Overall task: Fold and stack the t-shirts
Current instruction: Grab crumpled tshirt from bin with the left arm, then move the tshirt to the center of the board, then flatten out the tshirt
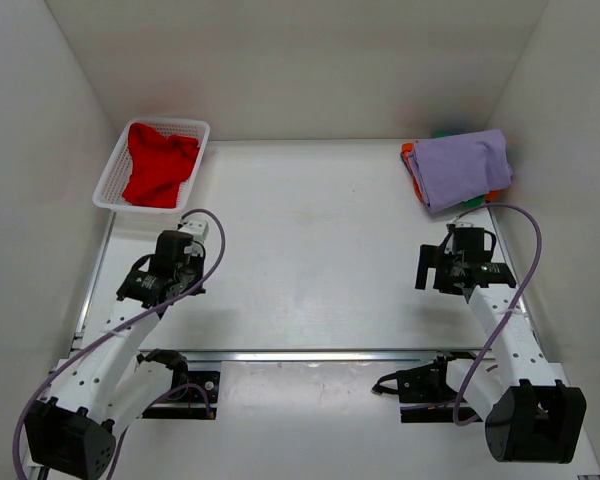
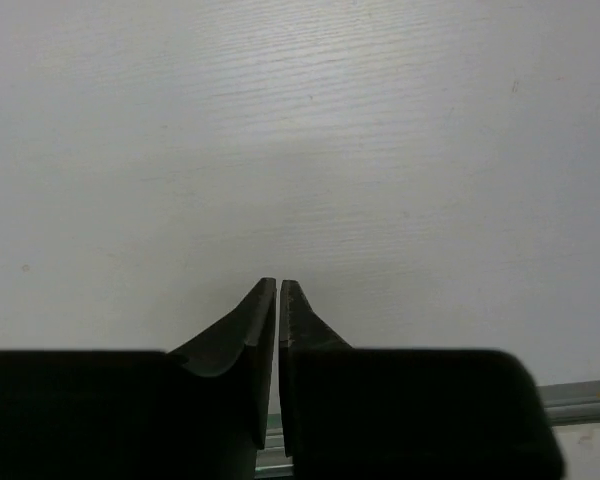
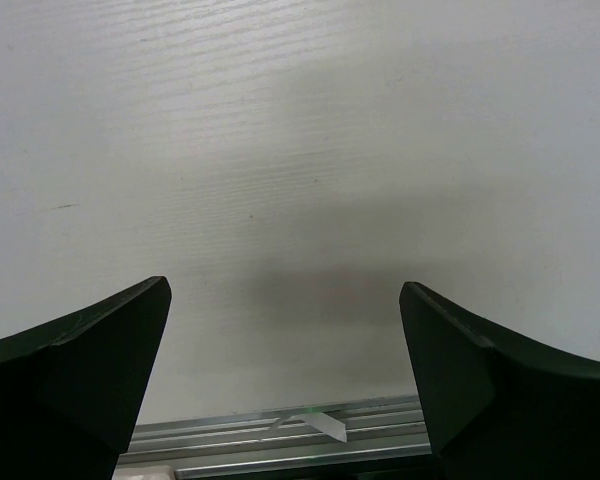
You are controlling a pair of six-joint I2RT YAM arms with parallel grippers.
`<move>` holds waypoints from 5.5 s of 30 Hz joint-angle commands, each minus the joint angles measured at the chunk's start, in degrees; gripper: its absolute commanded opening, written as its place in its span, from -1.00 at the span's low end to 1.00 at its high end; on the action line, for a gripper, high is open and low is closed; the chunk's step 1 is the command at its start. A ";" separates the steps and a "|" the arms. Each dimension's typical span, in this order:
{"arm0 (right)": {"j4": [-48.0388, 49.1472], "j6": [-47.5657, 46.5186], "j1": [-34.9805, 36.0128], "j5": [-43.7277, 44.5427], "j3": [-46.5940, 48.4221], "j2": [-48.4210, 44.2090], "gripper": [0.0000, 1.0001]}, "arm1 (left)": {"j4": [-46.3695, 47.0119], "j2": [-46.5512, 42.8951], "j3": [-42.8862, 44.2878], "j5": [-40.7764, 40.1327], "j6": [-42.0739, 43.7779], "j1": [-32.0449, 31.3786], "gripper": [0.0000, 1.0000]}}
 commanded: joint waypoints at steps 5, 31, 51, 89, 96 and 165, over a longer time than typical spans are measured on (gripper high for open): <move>0.58 -0.22 2.44 -0.01 0.24 1.39 0.90 | 0.61 -4.86 6.57 2.79 0.59 6.99 -0.08; 0.76 -0.58 2.70 -1.60 0.24 0.25 0.84 | 5.25 81.89 82.55 7.20 -9.78 28.11 0.36; 0.84 -0.84 2.35 -1.25 0.15 2.88 0.82 | 7.71 63.30 91.34 1.56 -9.44 21.02 -1.00; 0.40 -1.02 11.23 -9.24 1.82 3.93 0.85 | 27.86 15.20 -1.73 21.09 -27.36 2.11 -0.20; 3.65 0.83 12.10 -12.84 -0.64 5.08 0.86 | 26.72 4.22 -11.94 18.11 -27.71 4.73 -0.05; 50.67 5.76 38.39 -45.00 16.39 34.76 0.68 | 7.30 -13.46 18.81 10.46 -28.06 5.61 -1.00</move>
